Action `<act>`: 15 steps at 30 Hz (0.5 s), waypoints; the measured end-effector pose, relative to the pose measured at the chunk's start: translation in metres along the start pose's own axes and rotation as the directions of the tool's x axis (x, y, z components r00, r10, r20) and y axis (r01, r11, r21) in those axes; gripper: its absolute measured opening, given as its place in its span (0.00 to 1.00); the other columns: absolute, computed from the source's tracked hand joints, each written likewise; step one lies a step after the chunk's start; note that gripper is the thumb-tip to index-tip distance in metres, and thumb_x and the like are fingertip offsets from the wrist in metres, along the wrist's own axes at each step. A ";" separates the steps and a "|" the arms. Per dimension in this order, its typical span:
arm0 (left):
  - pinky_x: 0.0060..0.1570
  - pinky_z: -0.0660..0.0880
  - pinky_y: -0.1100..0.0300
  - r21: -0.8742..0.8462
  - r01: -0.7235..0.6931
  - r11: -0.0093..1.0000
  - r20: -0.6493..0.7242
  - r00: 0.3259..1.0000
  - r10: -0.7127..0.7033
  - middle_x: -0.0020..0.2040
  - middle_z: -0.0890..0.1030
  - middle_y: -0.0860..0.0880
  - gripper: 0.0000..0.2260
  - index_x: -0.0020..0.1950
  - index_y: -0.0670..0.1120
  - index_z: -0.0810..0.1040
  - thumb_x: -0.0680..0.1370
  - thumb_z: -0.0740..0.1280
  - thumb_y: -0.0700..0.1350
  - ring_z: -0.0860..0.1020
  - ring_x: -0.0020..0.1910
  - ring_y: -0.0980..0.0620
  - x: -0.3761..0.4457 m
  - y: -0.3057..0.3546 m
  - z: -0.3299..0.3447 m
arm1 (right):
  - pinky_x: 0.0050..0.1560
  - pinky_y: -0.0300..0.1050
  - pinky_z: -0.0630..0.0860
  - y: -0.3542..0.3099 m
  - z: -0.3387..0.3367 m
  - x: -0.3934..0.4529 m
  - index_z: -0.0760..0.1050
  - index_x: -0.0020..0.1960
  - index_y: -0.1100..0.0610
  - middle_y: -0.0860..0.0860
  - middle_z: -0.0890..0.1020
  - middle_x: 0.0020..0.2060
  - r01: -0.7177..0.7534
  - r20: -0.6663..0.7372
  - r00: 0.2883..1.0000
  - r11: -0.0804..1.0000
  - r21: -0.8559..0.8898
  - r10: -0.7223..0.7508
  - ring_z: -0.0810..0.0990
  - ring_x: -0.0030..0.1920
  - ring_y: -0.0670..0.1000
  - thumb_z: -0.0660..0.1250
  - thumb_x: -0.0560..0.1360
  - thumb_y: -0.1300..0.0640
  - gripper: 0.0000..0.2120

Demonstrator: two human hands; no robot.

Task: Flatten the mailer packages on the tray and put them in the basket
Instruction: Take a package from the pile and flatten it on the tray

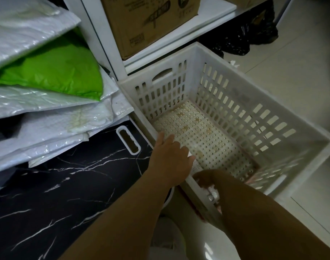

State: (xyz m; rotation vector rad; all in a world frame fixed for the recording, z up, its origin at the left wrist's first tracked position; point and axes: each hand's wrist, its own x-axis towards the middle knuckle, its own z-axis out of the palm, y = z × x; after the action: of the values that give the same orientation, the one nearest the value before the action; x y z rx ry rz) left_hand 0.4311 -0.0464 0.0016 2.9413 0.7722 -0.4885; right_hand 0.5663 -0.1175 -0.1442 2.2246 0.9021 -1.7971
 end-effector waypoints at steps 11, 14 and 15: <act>0.63 0.68 0.46 -0.186 0.067 0.980 -0.039 0.996 -0.076 0.64 0.72 0.43 0.17 0.65 0.43 0.71 0.83 0.52 0.51 0.69 0.65 0.43 -0.041 -0.034 -0.051 | 0.51 0.51 0.76 -0.060 -0.061 -0.074 0.79 0.50 0.58 0.58 0.81 0.50 0.292 -0.712 0.667 0.956 -0.023 -0.221 0.79 0.49 0.57 0.59 0.80 0.59 0.11; 0.59 0.71 0.45 -0.210 0.116 0.971 -0.107 0.984 -0.141 0.60 0.74 0.42 0.15 0.62 0.43 0.73 0.83 0.54 0.50 0.72 0.62 0.42 -0.072 -0.066 -0.069 | 0.40 0.47 0.68 -0.097 -0.058 -0.114 0.73 0.38 0.59 0.59 0.78 0.38 0.341 -0.781 0.556 0.935 -0.097 -0.284 0.74 0.38 0.58 0.56 0.82 0.58 0.16; 0.59 0.71 0.45 -0.210 0.152 0.966 -0.139 0.973 -0.183 0.60 0.75 0.42 0.14 0.61 0.44 0.74 0.82 0.55 0.49 0.73 0.61 0.42 -0.086 -0.080 -0.072 | 0.40 0.47 0.68 -0.112 -0.055 -0.125 0.76 0.41 0.60 0.59 0.78 0.39 0.363 -0.792 0.523 0.923 -0.127 -0.314 0.74 0.39 0.58 0.56 0.82 0.57 0.16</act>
State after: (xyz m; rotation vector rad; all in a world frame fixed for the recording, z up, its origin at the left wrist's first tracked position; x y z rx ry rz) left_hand 0.3420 -0.0071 0.0991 2.7658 1.0297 -0.1758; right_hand 0.5402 -0.0467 0.0152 3.1203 1.5336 -0.7700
